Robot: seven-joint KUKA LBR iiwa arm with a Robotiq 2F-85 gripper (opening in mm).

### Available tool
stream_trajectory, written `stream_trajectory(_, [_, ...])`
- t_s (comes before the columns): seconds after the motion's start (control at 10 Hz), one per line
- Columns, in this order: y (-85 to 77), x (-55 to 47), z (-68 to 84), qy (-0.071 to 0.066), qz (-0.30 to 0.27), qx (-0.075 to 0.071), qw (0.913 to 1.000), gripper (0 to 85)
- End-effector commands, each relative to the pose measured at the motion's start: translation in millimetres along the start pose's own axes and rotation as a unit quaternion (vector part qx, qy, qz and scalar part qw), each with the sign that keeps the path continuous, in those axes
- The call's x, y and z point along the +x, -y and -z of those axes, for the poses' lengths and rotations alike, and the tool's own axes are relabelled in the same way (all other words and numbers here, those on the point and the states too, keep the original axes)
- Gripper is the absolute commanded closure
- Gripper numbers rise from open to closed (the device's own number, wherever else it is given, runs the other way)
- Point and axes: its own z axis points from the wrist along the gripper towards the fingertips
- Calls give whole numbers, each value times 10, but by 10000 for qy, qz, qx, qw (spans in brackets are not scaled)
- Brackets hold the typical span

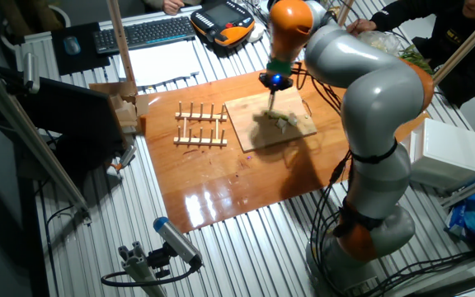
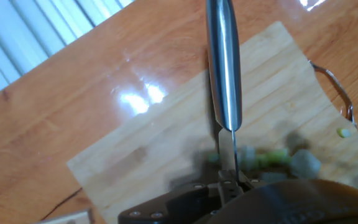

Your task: Chop the scallions

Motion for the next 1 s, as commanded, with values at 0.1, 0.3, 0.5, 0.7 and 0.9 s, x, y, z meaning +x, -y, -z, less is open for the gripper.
stream_trajectory(0.1, [-6, 4, -1, -55, 224, -24, 9997, 850])
stream_trajectory(0.3, [-6, 4, -1, -53, 519, -255, 9983, 850])
stream_trajectory(0.5, [-6, 4, -1, -24, 876, -500, 9949, 850])
stream_trajectory(0.7, [-6, 4, -1, 70, 1054, -466, 9933, 850])
stream_trajectory(0.9, [-6, 4, -1, 50, 1001, -552, 9934, 850])
